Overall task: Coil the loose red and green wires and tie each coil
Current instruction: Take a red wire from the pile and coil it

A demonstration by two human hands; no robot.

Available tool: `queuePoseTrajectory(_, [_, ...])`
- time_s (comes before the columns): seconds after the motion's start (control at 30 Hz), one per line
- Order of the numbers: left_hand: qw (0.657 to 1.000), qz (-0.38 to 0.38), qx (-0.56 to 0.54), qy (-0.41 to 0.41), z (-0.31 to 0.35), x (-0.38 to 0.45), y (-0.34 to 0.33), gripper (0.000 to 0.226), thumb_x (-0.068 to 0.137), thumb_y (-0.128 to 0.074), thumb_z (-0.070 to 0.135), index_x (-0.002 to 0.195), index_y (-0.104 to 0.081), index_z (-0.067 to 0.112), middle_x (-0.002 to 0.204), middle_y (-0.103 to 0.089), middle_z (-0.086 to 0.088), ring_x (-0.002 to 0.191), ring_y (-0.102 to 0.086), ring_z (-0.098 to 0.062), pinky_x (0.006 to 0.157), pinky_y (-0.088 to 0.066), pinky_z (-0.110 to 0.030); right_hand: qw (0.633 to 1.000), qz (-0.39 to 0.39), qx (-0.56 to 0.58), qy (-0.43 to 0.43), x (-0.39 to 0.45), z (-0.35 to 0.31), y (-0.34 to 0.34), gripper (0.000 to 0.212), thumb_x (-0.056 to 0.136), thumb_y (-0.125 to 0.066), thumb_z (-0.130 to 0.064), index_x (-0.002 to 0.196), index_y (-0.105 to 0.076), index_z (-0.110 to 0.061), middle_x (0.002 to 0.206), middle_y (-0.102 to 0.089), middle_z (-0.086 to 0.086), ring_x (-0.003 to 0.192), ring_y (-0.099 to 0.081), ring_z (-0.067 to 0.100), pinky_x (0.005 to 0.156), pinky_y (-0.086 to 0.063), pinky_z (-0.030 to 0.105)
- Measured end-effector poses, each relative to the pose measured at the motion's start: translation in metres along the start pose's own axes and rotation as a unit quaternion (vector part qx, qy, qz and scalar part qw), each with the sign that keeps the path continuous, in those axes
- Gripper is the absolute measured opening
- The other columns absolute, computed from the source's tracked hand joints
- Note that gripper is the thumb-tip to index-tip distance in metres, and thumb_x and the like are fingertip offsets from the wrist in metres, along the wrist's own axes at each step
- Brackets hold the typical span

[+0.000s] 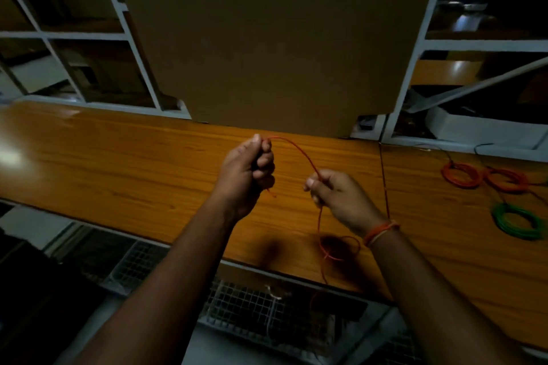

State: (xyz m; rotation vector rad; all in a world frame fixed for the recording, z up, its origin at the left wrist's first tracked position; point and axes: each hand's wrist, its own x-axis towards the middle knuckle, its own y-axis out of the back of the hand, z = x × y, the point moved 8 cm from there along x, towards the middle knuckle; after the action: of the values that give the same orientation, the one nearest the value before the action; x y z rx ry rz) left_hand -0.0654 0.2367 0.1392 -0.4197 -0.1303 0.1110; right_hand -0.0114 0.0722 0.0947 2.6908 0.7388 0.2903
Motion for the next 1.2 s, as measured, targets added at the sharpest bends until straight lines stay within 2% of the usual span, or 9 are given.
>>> queuePoseTrajectory(0.13, [0.980, 0.040, -0.189, 0.039, 0.010, 0.029, 0.028, 0.031, 0.110, -0.037, 0.035, 0.099, -0.057, 0.014, 0.066, -0.042, 0.007, 0.048, -0.032, -0.002, 0.046, -0.023, -0.017, 0.999, 0.012, -0.015, -0.046, 0.010, 0.017, -0.043, 0.016, 0.105, -0.051, -0.021, 0.096, -0.062, -0.014, 0.073, -0.064, -0.001, 0.062, -0.059, 0.008, 0.063, -0.048, 0.029])
queuePoseTrajectory(0.2, [0.970, 0.054, -0.231, 0.052, 0.010, 0.040, 0.041, 0.036, 0.109, -0.037, 0.036, 0.112, -0.060, 0.009, 0.068, -0.045, 0.007, 0.049, -0.034, -0.002, 0.046, -0.024, -0.017, 0.990, 0.040, -0.127, -0.049, 0.015, 0.023, -0.055, 0.008, 0.105, -0.049, -0.025, 0.103, -0.056, -0.020, 0.079, -0.065, -0.002, 0.069, -0.062, 0.014, 0.062, -0.045, 0.030])
queuePoseTrajectory(0.33, [0.967, 0.094, -0.231, 0.053, 0.001, 0.053, 0.073, 0.047, 0.109, -0.034, 0.043, 0.127, -0.059, 0.007, 0.071, -0.047, 0.007, 0.049, -0.034, -0.002, 0.046, -0.022, -0.015, 0.891, -0.064, -0.440, -0.089, 0.014, 0.045, -0.088, 0.019, 0.108, -0.038, -0.025, 0.125, -0.044, -0.021, 0.109, -0.069, 0.009, 0.101, -0.067, 0.031, 0.073, -0.047, 0.032])
queuePoseTrajectory(0.43, [0.964, 0.122, -0.228, 0.055, -0.013, 0.059, 0.091, 0.048, 0.110, -0.034, 0.038, 0.136, -0.054, 0.003, 0.074, -0.050, 0.005, 0.052, -0.035, -0.002, 0.047, -0.025, -0.016, 0.847, -0.155, -0.505, -0.049, 0.000, 0.037, -0.102, 0.021, 0.106, -0.038, -0.025, 0.122, -0.051, -0.019, 0.114, -0.068, 0.013, 0.105, -0.066, 0.032, 0.077, -0.049, 0.033])
queuePoseTrajectory(0.63, [0.994, 0.070, 0.078, 0.032, -0.028, 0.060, 0.086, 0.038, 0.110, -0.039, 0.033, 0.125, -0.061, 0.006, 0.076, -0.059, 0.001, 0.060, -0.045, -0.008, 0.055, -0.034, -0.023, 0.842, -0.215, -0.475, 0.138, -0.011, -0.032, -0.105, 0.025, 0.103, -0.040, -0.038, 0.099, -0.057, -0.020, 0.101, -0.067, 0.009, 0.093, -0.063, 0.030, 0.076, -0.050, 0.040])
queuePoseTrajectory(0.77, [0.991, -0.015, 0.123, 0.054, -0.042, 0.058, 0.054, 0.038, 0.110, -0.042, 0.033, 0.129, -0.058, 0.005, 0.089, -0.071, -0.011, 0.077, -0.068, -0.018, 0.065, -0.053, -0.022, 0.883, -0.158, -0.380, 0.225, 0.001, -0.072, -0.076, 0.023, 0.102, -0.045, -0.038, 0.087, -0.054, -0.023, 0.083, -0.058, -0.004, 0.076, -0.056, 0.016, 0.063, -0.039, 0.032])
queuePoseTrajectory(0.83, [0.985, -0.055, 0.153, 0.062, -0.045, 0.057, 0.041, 0.037, 0.110, -0.040, 0.032, 0.131, -0.058, 0.006, 0.092, -0.071, -0.012, 0.083, -0.068, -0.024, 0.070, -0.054, -0.028, 0.907, -0.105, -0.331, 0.239, 0.010, -0.082, -0.057, 0.026, 0.103, -0.043, -0.040, 0.089, -0.057, -0.023, 0.085, -0.062, -0.005, 0.078, -0.059, 0.012, 0.068, -0.047, 0.032])
queuePoseTrajectory(1.0, [0.973, -0.110, 0.195, 0.057, -0.051, 0.058, 0.022, 0.030, 0.111, -0.039, 0.026, 0.100, -0.064, 0.012, 0.065, -0.055, -0.006, 0.050, -0.043, -0.014, 0.047, -0.031, -0.024, 0.927, 0.059, -0.290, 0.232, 0.035, -0.075, 0.000, 0.019, 0.100, -0.056, -0.033, 0.082, -0.058, -0.028, 0.070, -0.049, -0.018, 0.066, -0.049, 0.002, 0.055, -0.040, 0.029])
queuePoseTrajectory(1.2, [0.964, -0.166, 0.189, 0.083, -0.048, 0.059, 0.010, 0.043, 0.109, -0.039, 0.035, 0.088, -0.065, 0.009, 0.061, -0.032, 0.005, 0.053, -0.022, -0.013, 0.049, -0.017, -0.028, 0.980, 0.071, -0.141, 0.121, 0.053, -0.042, 0.021, 0.019, 0.100, -0.062, -0.031, 0.085, -0.068, -0.020, 0.072, -0.063, -0.006, 0.067, -0.058, 0.008, 0.061, -0.050, 0.037])
